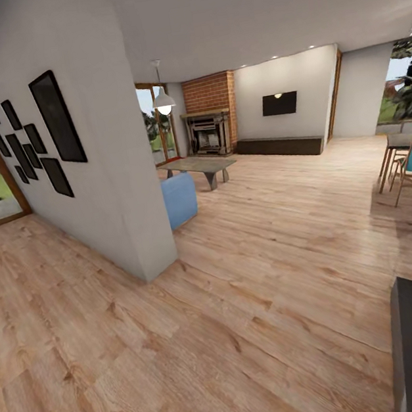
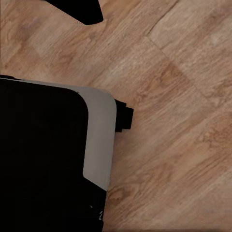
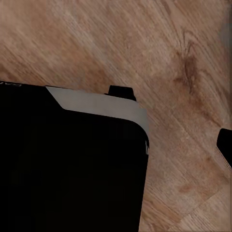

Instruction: Move the two storage containers from the living room to the garage. In the garage, place one container on the floor and stack the other container on top of it (either order is fine).

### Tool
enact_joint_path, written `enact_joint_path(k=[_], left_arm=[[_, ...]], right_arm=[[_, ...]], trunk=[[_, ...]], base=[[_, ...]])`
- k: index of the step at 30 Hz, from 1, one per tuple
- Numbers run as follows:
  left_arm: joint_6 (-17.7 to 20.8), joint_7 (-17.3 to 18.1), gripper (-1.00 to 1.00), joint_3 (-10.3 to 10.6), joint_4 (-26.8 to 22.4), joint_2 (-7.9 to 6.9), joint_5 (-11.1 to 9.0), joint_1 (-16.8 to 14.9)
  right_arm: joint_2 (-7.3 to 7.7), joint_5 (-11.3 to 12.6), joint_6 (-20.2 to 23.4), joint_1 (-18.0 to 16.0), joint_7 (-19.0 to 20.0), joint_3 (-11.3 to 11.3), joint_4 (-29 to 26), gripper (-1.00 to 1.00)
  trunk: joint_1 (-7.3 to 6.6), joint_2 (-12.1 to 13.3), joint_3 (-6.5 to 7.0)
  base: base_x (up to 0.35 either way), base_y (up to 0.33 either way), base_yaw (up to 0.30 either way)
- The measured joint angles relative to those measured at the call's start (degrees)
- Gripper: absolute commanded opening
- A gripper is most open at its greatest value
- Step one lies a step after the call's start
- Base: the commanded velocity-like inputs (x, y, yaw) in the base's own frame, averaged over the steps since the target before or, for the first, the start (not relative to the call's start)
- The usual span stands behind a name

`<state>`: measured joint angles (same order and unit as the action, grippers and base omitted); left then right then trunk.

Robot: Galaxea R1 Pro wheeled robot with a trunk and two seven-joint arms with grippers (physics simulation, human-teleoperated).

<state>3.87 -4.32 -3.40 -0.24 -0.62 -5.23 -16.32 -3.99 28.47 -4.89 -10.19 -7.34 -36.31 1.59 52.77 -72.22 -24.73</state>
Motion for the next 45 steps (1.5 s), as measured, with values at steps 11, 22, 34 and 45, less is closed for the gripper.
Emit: enact_joint_path(k=[11,22,34,45], left_arm=[[-0.02,0.00,1.00,0.00,0.00,0.00,0.00,0.00],[-0.01,-0.01,1.00,0.00,0.00,0.01,0.01,-0.01],[-0.03,0.00,1.00,0.00,0.00,0.00,0.00,0.00],[-0.03,0.00,1.00,0.00,0.00,0.00,0.00,0.00]], right_arm=[[0.00,0.02,-0.01,-0.02,0.00,0.04,0.00,1.00],[-0.08,0.14,-0.02,-0.02,0.00,0.06,0.00,1.00],[-0.07,0.18,0.00,-0.02,0.00,0.06,0.00,1.00],[-0.01,0.18,0.01,-0.03,0.00,0.07,0.00,1.00]], trunk=[[0.00,0.00,0.00],[0.00,0.00,0.00],[0.00,0.00,0.00],[0.00,0.00,0.00]], base=[[0.323,0.000,-0.024],[0.323,0.000,-0.222],[0.323,0.000,-0.024],[0.323,0.000,0.000]])
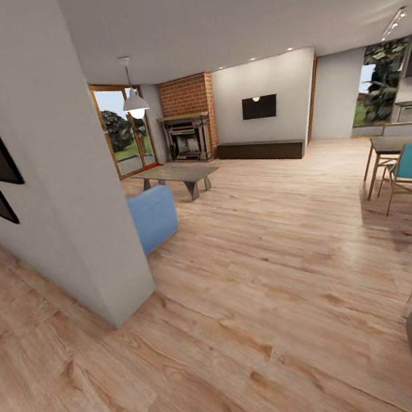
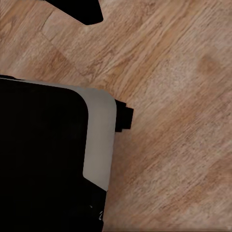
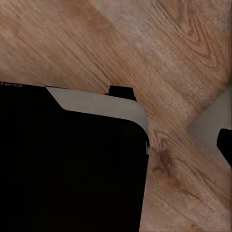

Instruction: Move the two storage containers from the living room to the garage. In the garage, place one container on the floor and stack the other container on top of it (either order is fine).

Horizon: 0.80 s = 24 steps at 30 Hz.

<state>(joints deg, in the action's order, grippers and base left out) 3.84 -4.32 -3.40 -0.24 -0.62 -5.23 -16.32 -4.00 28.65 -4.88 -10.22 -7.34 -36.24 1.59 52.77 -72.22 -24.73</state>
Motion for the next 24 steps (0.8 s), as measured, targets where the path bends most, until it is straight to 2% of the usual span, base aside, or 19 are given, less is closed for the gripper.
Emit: enact_joint_path(k=[12,24], left_arm=[[0.00,0.00,1.00,0.00,0.00,0.00,0.00,0.00],[0.01,0.00,1.00,0.00,0.00,0.00,0.01,0.00]], right_arm=[[0.01,0.07,0.01,0.03,-0.01,0.00,0.00,1.00],[0.01,0.35,0.07,0.01,-0.09,0.07,0.00,1.00]], trunk=[[0.00,0.00,0.00],[0.00,0.00,0.34]], base=[[0.323,0.000,-0.004],[0.323,0.000,-0.104]])
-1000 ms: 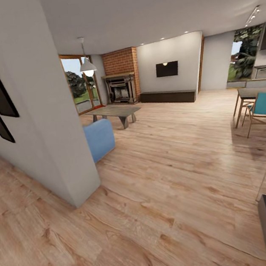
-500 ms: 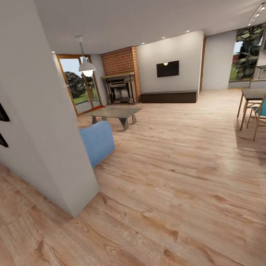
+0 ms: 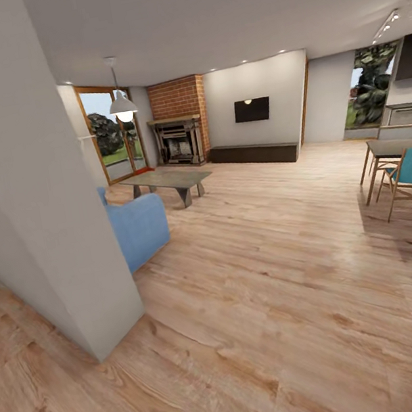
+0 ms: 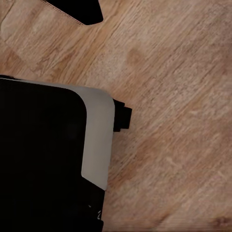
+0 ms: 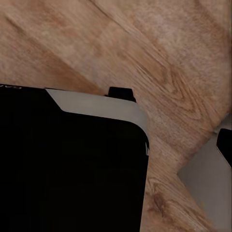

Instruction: Move the two storage containers from the living room to the garage. In the garage, place one container on the floor and stack the other container on top of it (either order is fine).

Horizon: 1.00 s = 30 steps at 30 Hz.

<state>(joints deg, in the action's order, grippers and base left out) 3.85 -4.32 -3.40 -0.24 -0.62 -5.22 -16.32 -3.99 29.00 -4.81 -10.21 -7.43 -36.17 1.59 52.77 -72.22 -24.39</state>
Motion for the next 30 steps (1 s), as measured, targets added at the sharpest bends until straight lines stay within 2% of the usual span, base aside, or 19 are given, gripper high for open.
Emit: enact_joint_path(k=[10,30], left_arm=[[0.00,0.00,1.00,0.00,0.00,0.00,0.00,0.00],[0.00,0.00,1.00,0.00,0.00,0.00,0.00,0.00]], right_arm=[[0.00,0.07,-0.03,0.02,0.00,0.00,0.00,1.00],[0.00,0.18,0.00,0.01,0.00,0.09,0.00,1.00]], trunk=[[0.00,0.00,0.15],[0.00,0.00,0.15]], base=[[0.323,0.000,-0.071],[0.323,0.000,-0.220]])
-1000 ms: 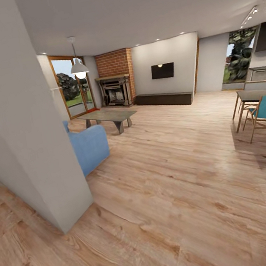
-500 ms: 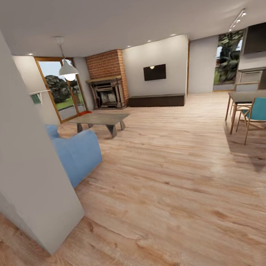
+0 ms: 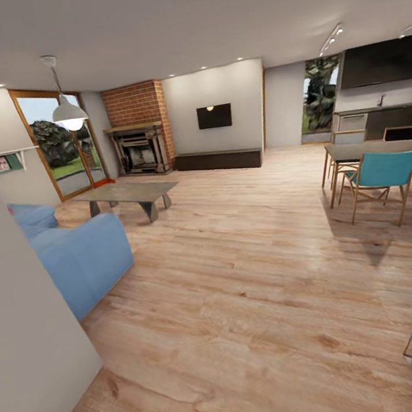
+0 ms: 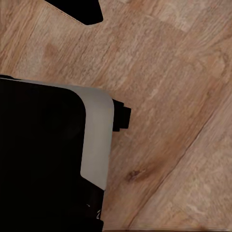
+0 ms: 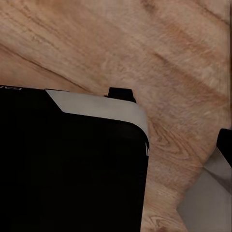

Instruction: Move the two storage containers from the living room to the garage. In the garage, place one container on the floor and stack the other container on top of it (either order is fine).

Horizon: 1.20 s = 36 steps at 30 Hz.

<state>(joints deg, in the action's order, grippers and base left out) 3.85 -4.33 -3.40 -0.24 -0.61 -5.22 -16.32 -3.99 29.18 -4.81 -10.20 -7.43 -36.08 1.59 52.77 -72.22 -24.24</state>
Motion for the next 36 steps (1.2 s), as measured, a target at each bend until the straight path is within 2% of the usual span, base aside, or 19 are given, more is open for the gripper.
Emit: enact_joint_path(k=[21,36], left_arm=[[0.02,0.00,1.00,0.00,0.00,0.00,-0.01,0.01],[-0.01,0.00,1.00,0.00,0.00,0.00,-0.01,0.01]], right_arm=[[0.00,-0.10,0.00,0.01,0.00,0.02,0.00,1.00],[0.00,0.08,0.09,0.01,0.00,0.18,0.00,1.00]], trunk=[[0.00,0.00,0.01],[0.00,0.00,0.58]], base=[[0.323,0.000,-0.007],[0.323,0.000,0.000]])
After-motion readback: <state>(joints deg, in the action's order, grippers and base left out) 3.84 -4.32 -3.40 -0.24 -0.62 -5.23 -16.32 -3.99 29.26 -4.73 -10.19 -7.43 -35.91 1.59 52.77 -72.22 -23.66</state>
